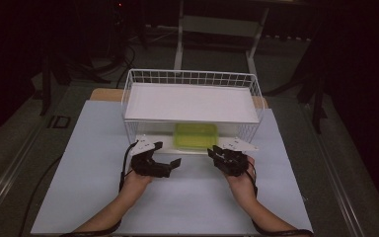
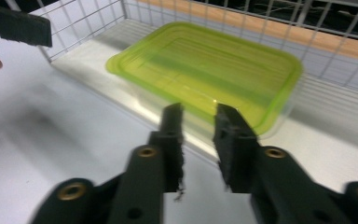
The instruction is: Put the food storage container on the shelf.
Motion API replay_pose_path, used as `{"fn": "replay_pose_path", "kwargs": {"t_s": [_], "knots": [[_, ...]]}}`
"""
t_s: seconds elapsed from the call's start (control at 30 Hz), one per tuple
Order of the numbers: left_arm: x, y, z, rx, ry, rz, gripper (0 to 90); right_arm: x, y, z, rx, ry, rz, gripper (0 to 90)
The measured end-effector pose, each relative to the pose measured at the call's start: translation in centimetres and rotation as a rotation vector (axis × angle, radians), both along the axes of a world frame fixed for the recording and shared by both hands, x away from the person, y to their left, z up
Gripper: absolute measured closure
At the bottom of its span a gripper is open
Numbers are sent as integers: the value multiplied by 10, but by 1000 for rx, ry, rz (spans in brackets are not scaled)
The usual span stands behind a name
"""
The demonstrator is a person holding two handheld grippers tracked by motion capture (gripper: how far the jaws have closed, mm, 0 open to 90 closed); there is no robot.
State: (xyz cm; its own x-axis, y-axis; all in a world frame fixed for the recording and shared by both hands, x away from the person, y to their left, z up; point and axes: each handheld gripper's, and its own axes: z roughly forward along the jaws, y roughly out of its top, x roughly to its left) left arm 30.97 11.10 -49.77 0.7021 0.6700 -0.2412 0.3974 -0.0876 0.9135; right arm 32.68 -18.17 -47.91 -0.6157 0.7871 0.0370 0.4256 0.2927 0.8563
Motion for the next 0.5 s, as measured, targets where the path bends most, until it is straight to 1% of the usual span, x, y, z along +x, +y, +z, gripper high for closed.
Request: {"fn": "replay_pose_path", "kwargs": {"t_s": [0.03,0.07,0.1,0.13,0.17,0.23,0.27,0.3,0.33,0.47,0.5], "knots": [[-3,1,0,6,2,0,14,0,2,-1,-5,-1,9,816],[-3,1,0,6,2,0,14,0,2,-1,-5,-1,9,816],[-8,2,-2,21,9,-1,14,0,3,-2,-8,8,18,854],[-10,2,-3,26,15,0,14,1,7,-4,-19,22,31,898],[-13,3,-4,25,21,-2,14,2,10,-6,-18,32,39,899],[-17,4,-6,37,28,-8,14,3,14,-9,-37,29,46,899],[-17,4,-6,37,28,-8,14,3,14,-9,-37,29,46,899],[-21,5,-6,38,29,-8,14,5,16,-10,-42,33,48,900],[-23,6,-6,38,27,-4,14,7,19,-14,-44,44,48,900],[-29,9,-6,44,13,8,14,12,24,-20,-54,52,49,900],[-31,11,-8,45,1,12,14,13,26,-21,-57,55,47,900]]}}
